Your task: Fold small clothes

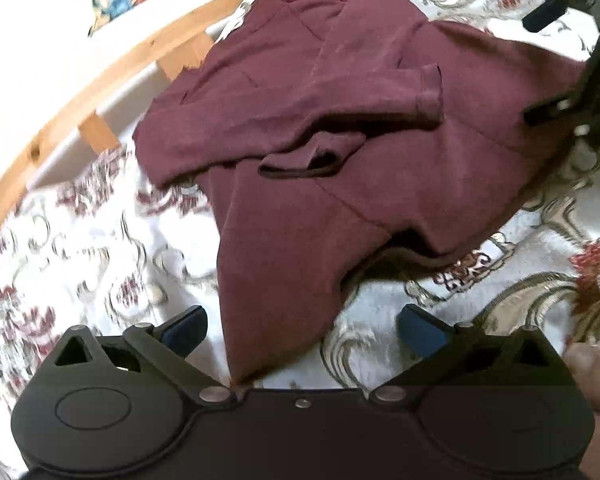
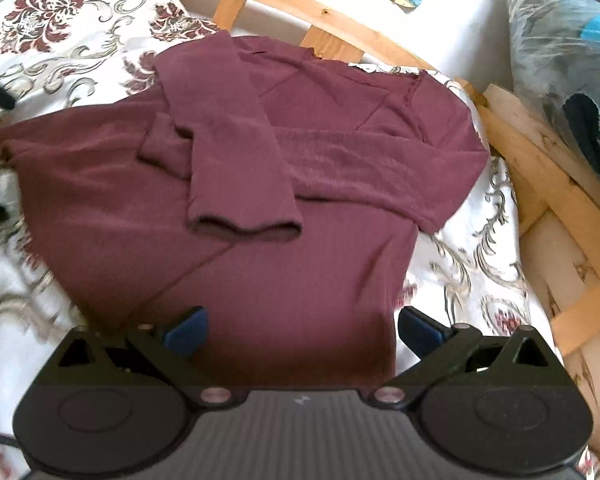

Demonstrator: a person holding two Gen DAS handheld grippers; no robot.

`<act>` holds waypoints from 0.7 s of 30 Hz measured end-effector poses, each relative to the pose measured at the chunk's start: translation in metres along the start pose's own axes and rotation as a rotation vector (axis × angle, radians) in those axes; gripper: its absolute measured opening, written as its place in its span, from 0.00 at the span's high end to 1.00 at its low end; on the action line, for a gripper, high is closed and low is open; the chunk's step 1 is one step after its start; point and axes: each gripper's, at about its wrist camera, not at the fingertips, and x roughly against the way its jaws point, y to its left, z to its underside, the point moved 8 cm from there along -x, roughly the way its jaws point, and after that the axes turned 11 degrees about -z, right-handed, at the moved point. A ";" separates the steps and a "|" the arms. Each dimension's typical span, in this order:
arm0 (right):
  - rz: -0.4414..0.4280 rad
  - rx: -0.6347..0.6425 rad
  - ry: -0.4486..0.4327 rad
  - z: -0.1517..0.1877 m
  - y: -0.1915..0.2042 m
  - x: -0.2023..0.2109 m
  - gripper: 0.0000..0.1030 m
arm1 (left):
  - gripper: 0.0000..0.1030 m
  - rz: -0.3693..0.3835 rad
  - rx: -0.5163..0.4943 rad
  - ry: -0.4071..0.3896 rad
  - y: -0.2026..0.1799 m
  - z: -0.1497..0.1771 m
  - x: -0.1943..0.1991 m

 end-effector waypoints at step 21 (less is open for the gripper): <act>0.225 0.351 0.071 0.028 0.015 0.010 0.00 | 0.59 -0.131 -0.088 -0.109 0.010 -0.009 0.002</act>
